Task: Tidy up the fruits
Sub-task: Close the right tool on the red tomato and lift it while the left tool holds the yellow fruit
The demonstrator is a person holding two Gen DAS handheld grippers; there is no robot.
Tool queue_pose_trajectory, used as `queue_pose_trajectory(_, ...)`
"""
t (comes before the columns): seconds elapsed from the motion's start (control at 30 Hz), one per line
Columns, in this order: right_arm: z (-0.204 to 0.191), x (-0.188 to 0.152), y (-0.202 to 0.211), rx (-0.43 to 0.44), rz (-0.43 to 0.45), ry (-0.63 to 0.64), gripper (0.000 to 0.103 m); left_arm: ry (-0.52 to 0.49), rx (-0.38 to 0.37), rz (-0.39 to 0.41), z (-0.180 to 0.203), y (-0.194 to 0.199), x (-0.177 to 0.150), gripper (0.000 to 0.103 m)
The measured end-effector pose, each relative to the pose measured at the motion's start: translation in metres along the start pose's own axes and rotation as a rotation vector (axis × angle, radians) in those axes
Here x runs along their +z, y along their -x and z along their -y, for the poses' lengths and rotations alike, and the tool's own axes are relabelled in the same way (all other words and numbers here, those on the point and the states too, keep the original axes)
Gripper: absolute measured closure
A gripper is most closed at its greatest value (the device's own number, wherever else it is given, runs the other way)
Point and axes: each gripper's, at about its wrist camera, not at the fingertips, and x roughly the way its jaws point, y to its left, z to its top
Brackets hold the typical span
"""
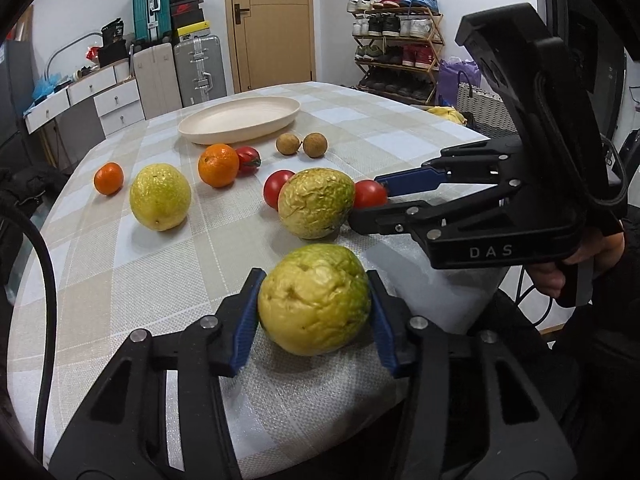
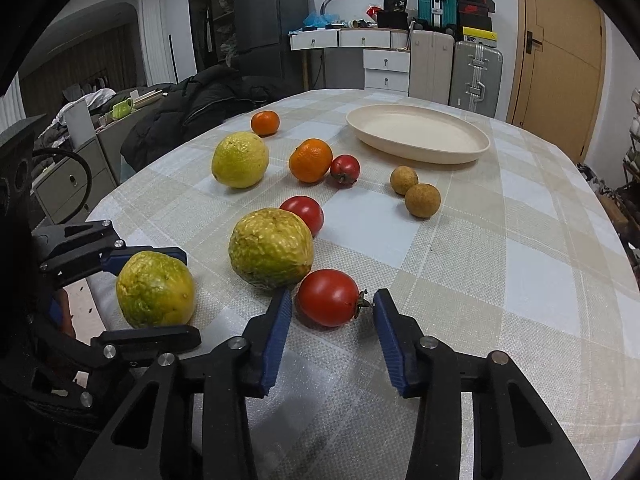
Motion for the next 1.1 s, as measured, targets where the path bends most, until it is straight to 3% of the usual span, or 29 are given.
queue_pose_trajectory(0.23, 0.005, -0.001, 0.003, 0.023, 0.011, -0.025, 0.070, 0.039, 0.004, -0.001, -0.007, -0.001, 0.002, 0.056)
queue_pose_trajectory(0.87, 0.024, 0.006, 0.035, 0.023, 0.123, -0.085, 0.071, 0.164, 0.057, 0.093, -0.031, 0.015, 0.032, 0.057)
queue_pose_trajectory(1.1, 0.025, 0.004, 0.030, 0.007, 0.098, -0.083, 0.067, 0.192, 0.080, 0.100, -0.041, 0.010, 0.044, 0.057)
